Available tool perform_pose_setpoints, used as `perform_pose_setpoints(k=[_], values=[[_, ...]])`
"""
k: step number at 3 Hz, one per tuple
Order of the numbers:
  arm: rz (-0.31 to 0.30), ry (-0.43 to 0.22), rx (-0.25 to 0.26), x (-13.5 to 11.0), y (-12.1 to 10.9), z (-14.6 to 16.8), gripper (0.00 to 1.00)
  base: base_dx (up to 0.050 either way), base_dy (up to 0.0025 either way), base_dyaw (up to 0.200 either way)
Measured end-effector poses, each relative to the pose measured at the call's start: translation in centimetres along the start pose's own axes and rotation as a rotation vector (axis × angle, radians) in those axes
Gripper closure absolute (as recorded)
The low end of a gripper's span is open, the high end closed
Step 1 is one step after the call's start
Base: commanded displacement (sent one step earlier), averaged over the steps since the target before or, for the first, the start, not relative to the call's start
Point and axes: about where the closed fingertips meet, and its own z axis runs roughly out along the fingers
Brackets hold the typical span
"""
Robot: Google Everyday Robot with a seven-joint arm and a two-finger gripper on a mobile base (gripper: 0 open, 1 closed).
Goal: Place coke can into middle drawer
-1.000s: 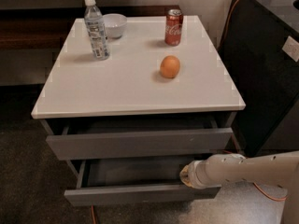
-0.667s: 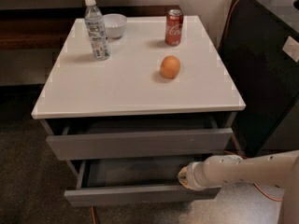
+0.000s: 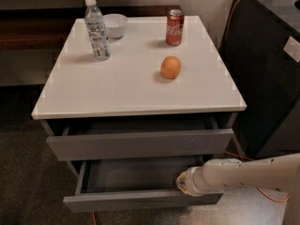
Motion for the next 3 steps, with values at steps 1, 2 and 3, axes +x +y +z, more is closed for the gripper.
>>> perform_pose_setpoints(k=[1, 2, 3], values=[[0.024, -0.012, -0.035, -0.9, 1.5, -0.3, 1.0, 0.0, 0.0, 0.0], [0.046, -0.029, -0.066, -1.9, 2.9, -0.7, 1.0, 0.0, 0.0, 0.0], [0.054, -0.048, -0.098, -2.8, 4.4, -0.9, 1.0, 0.0, 0.0, 0.0]])
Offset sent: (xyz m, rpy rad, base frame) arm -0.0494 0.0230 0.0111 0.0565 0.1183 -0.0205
